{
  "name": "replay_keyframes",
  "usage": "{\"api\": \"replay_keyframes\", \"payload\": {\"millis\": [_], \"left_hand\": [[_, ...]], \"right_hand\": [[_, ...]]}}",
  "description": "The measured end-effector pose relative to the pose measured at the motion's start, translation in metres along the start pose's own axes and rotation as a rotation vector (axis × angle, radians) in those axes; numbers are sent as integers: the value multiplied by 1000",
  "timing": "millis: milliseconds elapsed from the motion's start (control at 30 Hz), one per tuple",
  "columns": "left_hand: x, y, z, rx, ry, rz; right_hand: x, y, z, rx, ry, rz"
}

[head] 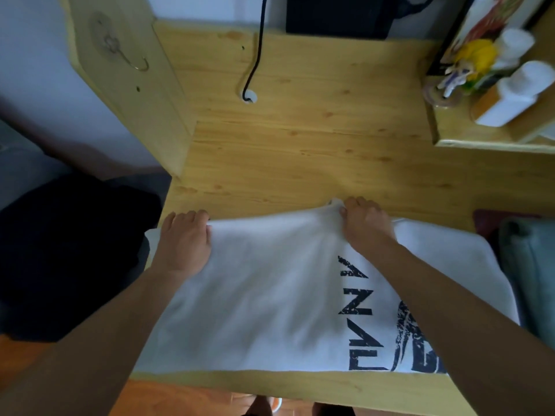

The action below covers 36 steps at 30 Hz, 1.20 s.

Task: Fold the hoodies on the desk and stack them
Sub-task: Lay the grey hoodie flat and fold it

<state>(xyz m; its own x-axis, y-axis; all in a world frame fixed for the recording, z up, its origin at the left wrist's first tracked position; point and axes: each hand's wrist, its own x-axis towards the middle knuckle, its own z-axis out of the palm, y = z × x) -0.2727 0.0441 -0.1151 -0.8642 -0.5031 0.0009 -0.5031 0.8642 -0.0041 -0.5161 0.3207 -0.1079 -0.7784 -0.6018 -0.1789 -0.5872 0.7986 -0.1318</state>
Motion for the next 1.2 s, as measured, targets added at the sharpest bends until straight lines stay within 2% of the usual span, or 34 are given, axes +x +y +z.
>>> {"api": "replay_keyframes", "payload": {"millis": [100, 233, 333, 400, 467, 533, 600, 667, 800, 900, 1000, 1100, 1133, 1200], "left_hand": [[-10, 16, -4, 2, 10, -111], [-67, 111, -18, -184, -74, 136], [-113, 169, -7, -212, -241, 130], [-119, 170, 7, -143, -275, 135], [-115, 161, 14, -83, -274, 155], [-109, 157, 15, -70, -272, 174], [-107, 156, 15, -74, -284, 171], [-101, 153, 15, -77, -290, 162], [-81, 136, 16, -41, -285, 224], [-58, 113, 20, -23, -325, 256], [-23, 88, 18, 21, -449, 189], [-2, 92, 4, 3, -534, 68], [-5, 102, -1, -18, -506, 26], [-22, 132, -9, -60, -342, 16]], "right_hand": [[1, 5, 4, 17, -32, 1], [-6, 2, 12, -49, 31, 63], [-32, -11, 6, -50, 152, 111], [-61, -14, 2, -26, 143, 41], [-88, 7, 5, -75, 45, 9], [-104, 55, 8, -79, -67, 182], [-106, 104, 11, 18, -128, 387], [-99, 126, 10, 96, -132, 461], [-108, 99, 6, 136, -80, 438], [-142, 69, 15, 145, -116, 412], [-170, 52, 25, 190, -122, 438], [-170, 64, 22, 173, -107, 408], [-166, 73, 21, 157, -93, 405], [-154, 90, 17, 155, -78, 432]]}}
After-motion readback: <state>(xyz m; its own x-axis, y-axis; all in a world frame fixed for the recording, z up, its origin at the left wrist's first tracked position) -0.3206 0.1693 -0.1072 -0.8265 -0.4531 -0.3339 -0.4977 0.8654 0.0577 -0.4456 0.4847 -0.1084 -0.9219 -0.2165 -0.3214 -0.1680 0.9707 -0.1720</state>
